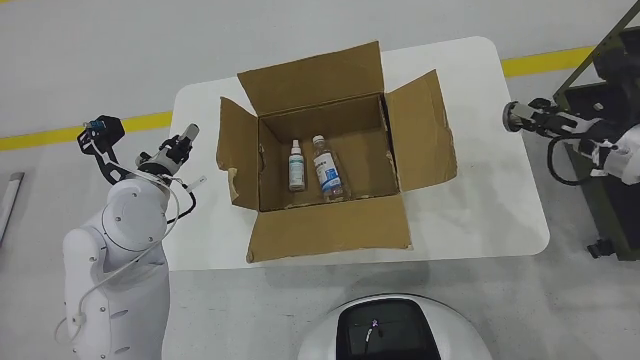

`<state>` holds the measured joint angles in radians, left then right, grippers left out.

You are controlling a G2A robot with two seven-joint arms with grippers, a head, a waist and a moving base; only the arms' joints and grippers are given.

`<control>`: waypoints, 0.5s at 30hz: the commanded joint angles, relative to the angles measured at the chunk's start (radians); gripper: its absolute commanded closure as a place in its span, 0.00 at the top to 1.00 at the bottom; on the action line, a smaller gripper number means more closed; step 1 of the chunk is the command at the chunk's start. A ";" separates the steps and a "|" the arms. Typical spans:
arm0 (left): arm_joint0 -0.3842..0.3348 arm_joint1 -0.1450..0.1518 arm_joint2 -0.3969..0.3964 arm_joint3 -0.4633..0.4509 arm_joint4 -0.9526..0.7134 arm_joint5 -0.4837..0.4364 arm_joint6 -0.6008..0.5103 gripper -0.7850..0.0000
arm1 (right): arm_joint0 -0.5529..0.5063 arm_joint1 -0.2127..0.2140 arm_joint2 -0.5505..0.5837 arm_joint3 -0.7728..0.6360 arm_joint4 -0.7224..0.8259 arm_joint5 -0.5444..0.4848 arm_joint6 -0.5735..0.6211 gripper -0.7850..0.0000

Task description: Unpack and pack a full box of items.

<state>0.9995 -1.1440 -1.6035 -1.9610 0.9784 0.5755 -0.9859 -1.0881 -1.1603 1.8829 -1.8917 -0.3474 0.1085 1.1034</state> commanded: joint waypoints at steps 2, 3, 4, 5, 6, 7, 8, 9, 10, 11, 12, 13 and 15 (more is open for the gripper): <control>0.000 0.000 0.000 0.000 0.000 0.000 0.000 1.00 | 0.014 0.000 0.012 0.001 0.199 -0.025 0.004 0.00; 0.000 0.000 0.000 0.000 0.000 0.000 0.000 1.00 | 0.025 0.000 0.003 -0.001 0.255 -0.031 0.010 0.00; 0.000 0.000 0.000 0.000 0.000 0.000 0.000 1.00 | 0.032 0.000 -0.008 0.001 0.287 -0.035 0.014 0.00; 0.000 0.000 0.000 0.000 0.000 0.000 0.000 1.00 | 0.041 0.001 -0.027 0.000 0.303 -0.037 0.023 0.00; 0.000 0.000 0.000 0.000 0.000 0.000 0.000 1.00 | 0.052 0.001 -0.049 0.002 0.330 -0.036 0.027 0.00; 0.000 0.000 0.000 0.000 0.000 0.000 0.000 1.00 | 0.064 0.001 -0.073 0.009 0.360 -0.038 0.026 0.00; 0.000 0.000 0.000 0.000 0.000 0.000 0.000 1.00 | 0.075 0.001 -0.104 0.014 0.367 -0.038 0.030 0.00; 0.000 0.000 0.000 0.000 0.000 0.000 0.000 1.00 | 0.088 0.001 -0.134 0.020 0.368 -0.036 0.034 0.00; 0.000 0.000 0.000 0.000 0.000 0.000 0.000 1.00 | 0.104 0.000 -0.168 0.027 0.380 -0.026 0.037 0.00; 0.000 0.000 0.000 0.000 0.000 0.000 0.000 1.00 | 0.121 0.000 -0.201 0.029 0.383 -0.024 0.041 0.00; 0.000 0.000 0.000 0.000 0.000 0.000 0.000 1.00 | 0.137 0.000 -0.235 0.032 0.373 -0.022 0.044 0.00; 0.000 0.000 0.000 0.000 0.000 0.000 0.000 1.00 | 0.152 0.000 -0.272 0.035 0.355 -0.017 0.051 0.00; 0.000 0.000 0.000 0.000 0.000 0.000 0.000 1.00 | 0.189 -0.002 -0.344 0.046 0.329 -0.016 0.053 0.00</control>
<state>0.9995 -1.1440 -1.6035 -1.9610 0.9784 0.5755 -0.9859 -0.9163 -1.1610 1.5769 -1.8511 -0.0066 0.0942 1.1556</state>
